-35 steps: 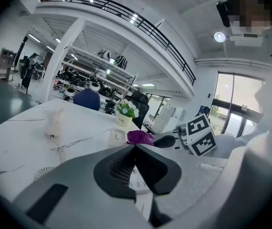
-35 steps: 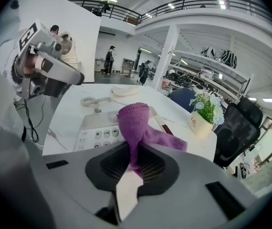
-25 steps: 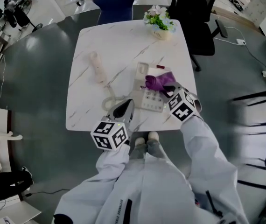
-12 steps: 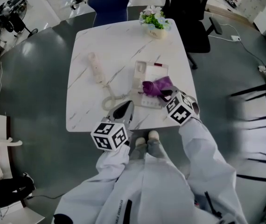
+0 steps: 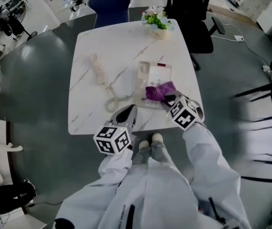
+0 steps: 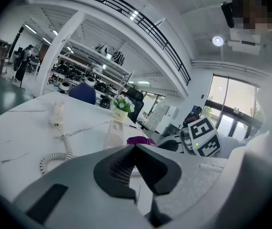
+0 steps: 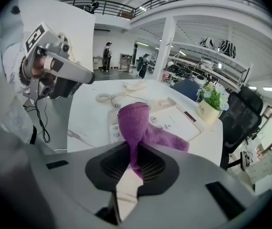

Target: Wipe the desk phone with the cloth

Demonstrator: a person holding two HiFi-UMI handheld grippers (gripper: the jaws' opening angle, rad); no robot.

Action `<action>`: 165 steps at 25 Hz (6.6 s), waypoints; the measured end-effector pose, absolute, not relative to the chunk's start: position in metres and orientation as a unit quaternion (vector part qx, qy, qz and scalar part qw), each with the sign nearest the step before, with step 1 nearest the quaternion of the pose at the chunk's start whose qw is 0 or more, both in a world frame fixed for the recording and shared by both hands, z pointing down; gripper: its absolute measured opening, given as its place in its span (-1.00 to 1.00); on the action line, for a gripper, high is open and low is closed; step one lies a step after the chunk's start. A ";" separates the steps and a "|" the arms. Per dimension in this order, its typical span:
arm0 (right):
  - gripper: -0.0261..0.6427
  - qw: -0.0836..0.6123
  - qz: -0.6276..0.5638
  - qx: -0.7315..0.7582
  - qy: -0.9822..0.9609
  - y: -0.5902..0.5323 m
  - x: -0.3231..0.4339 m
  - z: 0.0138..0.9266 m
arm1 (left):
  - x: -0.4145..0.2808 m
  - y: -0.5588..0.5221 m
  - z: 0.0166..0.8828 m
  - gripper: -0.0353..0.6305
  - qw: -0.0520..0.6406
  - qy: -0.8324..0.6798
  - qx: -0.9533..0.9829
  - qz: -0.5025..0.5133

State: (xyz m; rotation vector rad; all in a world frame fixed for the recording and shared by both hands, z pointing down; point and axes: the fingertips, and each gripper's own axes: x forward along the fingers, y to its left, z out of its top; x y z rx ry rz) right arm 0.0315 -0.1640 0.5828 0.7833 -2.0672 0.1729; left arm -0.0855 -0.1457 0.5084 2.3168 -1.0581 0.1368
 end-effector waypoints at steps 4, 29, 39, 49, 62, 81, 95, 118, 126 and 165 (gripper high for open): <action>-0.82 0.447 0.076 0.310 -0.836 -0.156 0.029 0.585 | -0.087 -0.143 0.509 -0.90 0.292 -0.394 0.870 0.051; -0.82 0.454 0.128 0.273 -0.838 -0.114 0.016 0.592 | -0.093 -0.145 0.505 -0.90 0.292 -0.386 0.874 0.042; -0.82 0.356 0.170 0.298 -0.869 -0.124 0.014 0.567 | -0.099 -0.159 0.500 -0.90 0.289 -0.396 0.871 0.036; -0.83 0.263 0.172 0.344 -0.885 -0.161 0.021 0.524 | -0.108 -0.180 0.494 -0.90 0.288 -0.421 0.860 0.025; -0.83 0.229 0.146 0.388 -0.881 -0.228 0.035 0.498 | -0.097 -0.206 0.489 -0.90 0.290 -0.429 0.855 0.013; -0.83 0.315 0.042 0.418 -0.851 -0.317 0.039 0.501 | -0.099 -0.243 0.495 -0.90 0.292 -0.447 0.846 0.011; -0.82 0.359 0.018 0.388 -0.848 -0.344 0.019 0.525 | -0.098 -0.251 0.508 -0.90 0.303 -0.450 0.840 0.025; -0.83 0.429 -0.017 0.323 -0.843 -0.325 -0.010 0.549 | -0.099 -0.240 0.514 -0.90 0.310 -0.451 0.836 0.027; -0.83 0.447 -0.023 0.317 -0.836 -0.310 -0.015 0.553 | -0.103 -0.229 0.509 -0.90 0.311 -0.453 0.835 0.023; -0.82 0.457 0.010 0.298 -0.838 -0.241 -0.032 0.578 | -0.113 -0.177 0.508 -0.90 0.306 -0.451 0.838 0.027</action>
